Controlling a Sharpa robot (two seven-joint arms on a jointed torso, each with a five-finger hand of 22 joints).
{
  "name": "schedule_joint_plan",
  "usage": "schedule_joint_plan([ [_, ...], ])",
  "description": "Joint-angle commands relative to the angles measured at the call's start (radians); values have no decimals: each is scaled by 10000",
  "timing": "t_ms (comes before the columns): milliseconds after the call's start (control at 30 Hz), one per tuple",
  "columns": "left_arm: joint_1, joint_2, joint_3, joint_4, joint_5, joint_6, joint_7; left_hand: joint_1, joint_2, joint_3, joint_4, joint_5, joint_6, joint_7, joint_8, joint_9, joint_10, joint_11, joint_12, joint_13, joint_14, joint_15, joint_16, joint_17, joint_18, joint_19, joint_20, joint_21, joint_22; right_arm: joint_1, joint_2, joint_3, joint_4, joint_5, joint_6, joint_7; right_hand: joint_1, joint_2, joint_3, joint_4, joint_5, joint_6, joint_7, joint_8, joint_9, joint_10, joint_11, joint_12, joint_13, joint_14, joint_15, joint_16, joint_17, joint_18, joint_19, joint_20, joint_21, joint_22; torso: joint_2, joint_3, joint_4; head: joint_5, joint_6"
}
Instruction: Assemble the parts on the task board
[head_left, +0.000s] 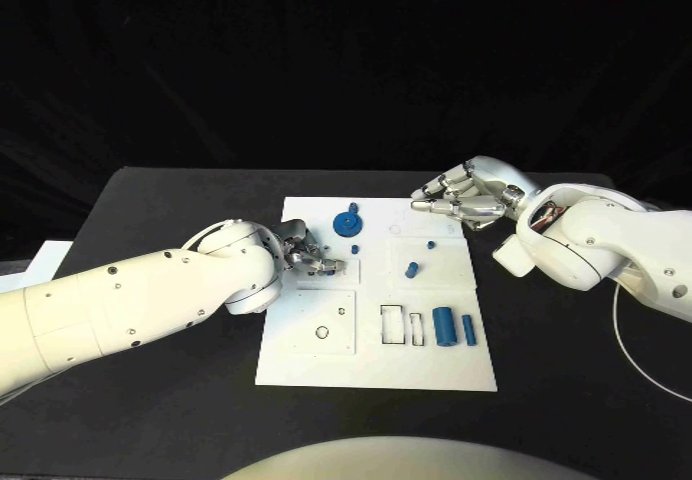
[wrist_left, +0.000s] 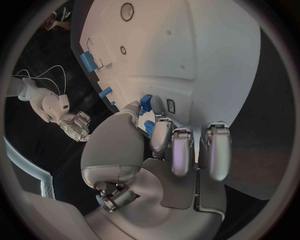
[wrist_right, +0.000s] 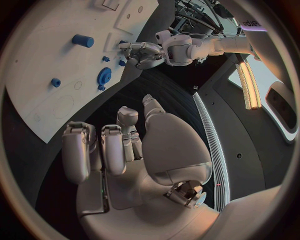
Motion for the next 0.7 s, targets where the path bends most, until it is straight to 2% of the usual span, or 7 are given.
schedule_joint_plan([
  [33, -3, -29, 69, 78, 114, -232, -63, -6, 203, -275, 27, -293, 16, 31, -17, 21, 102, 4, 26, 18, 1035, -36, 30, 2632, -108, 1032, -17, 52, 2574, -7, 8, 0, -9, 0, 127, 113, -42, 2, -65, 6, 31, 66, 17, 16, 13, -10, -59, 25, -13, 653, -7, -36, 901, 119, -60, -18, -50, -9, 1, -2, 7, -16, 11],
  [233, 20, -81, 211, 155, 405, -324, -25, -58, 289, -440, 31, -407, 9, 37, -18, 24, 98, 4, 14, 11, 1035, -35, 30, 2632, -97, 1015, -19, 21, 2541, -8, 11, 0, -25, 27, 129, 113, -42, 2, -65, 6, 31, 66, 17, 16, 13, -10, -59, 25, -13, 653, -7, -36, 901, 119, -60, -18, -50, -9, 2, 3, 3, -6, 22],
  [333, 34, -107, 316, 202, 723, -379, 28, -88, 309, -524, 33, -435, -17, 46, -30, 22, 76, 9, -30, -29, 1035, -35, 30, 2632, -81, 987, -21, -30, 2488, -9, 16, 0, -43, 33, 134, 111, -42, 2, -65, 6, 31, 66, 17, 16, 13, -10, -59, 25, -13, 653, -7, -36, 901, 119, -60, -18, -50, -9, -4, 2, 5, -7, 39],
  [533, 100, -196, 467, 322, 1040, -363, 60, -309, 371, -930, 44, -465, -174, 102, -59, 32, -46, 45, -218, -193, 1035, -26, 30, 2632, -40, 918, -23, -159, 2356, -31, 38, -4, -80, 56, 149, 108, -42, 2, -65, 6, 31, 66, 17, 16, 13, -10, -59, 25, -13, 653, -7, -36, 901, 119, -60, -18, -50, -9, -3, 5, 8, 6, 66],
  [633, 203, -280, 514, 397, 1176, 14, 21, -268, 386, -962, 31, -454, -203, 109, -61, 35, -74, 51, -265, -237, 1035, -22, 30, 2632, -25, 894, -21, -205, 2308, -45, 42, -6, -90, 61, 149, 109, -53, 6, -84, 19, 33, 63, 18, 14, 13, -12, -58, 27, -15, 649, -6, -50, 881, 120, -61, -18, -52, -11, -5, 12, 5, 15, 84],
  [700, 311, -351, 561, 454, 1246, 567, -57, 148, 464, -979, -45, -331, -354, 145, -81, 48, -203, 83, -451, -400, 1035, -5, 30, 2632, 17, 822, -8, -344, 2171, -51, 41, -7, -98, 63, 147, 111, -53, 6, -84, 19, 33, 63, 18, 14, 13, -12, -58, 27, -15, 649, -6, -50, 881, 120, -61, -18, -52, -11, -8, 6, 5, 12, 101],
])
